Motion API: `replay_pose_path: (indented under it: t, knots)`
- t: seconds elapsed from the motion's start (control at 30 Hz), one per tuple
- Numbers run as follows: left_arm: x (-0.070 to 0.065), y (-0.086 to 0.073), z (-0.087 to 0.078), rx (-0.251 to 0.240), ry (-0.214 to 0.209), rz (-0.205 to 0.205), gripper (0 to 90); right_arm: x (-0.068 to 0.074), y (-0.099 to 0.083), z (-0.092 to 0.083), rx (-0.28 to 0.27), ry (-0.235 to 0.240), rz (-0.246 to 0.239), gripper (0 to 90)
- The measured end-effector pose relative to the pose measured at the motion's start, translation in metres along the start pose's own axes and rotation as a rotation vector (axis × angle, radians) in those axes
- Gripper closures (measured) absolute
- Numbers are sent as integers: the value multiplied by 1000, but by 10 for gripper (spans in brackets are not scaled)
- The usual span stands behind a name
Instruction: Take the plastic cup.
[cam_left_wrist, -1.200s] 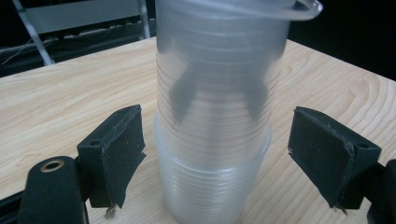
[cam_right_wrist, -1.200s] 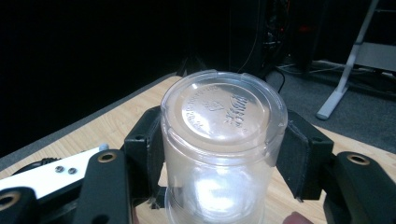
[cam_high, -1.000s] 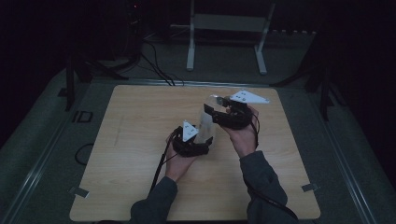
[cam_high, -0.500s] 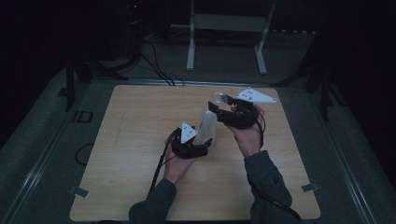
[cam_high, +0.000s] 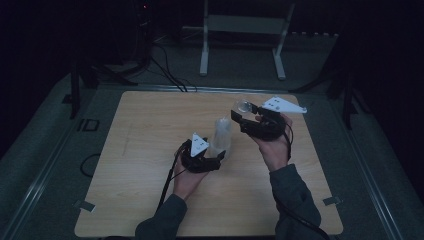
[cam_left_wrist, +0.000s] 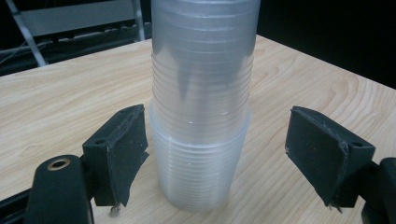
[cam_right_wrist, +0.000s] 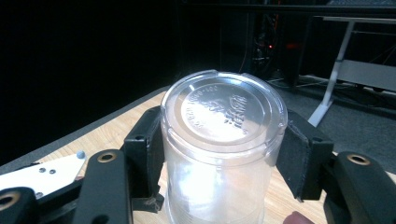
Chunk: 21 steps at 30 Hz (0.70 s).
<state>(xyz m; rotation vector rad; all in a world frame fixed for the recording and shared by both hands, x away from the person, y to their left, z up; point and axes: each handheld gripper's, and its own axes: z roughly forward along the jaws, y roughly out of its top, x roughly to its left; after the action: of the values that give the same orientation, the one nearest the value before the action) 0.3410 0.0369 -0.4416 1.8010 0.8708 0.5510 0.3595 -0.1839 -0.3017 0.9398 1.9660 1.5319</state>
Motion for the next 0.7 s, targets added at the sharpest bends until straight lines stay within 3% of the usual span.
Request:
replay_pose_path:
  t: [0.7]
  knots:
    - [-7,-4,-5,-4,-22,14,206,-11,-14,-21,6,-31,16,396]
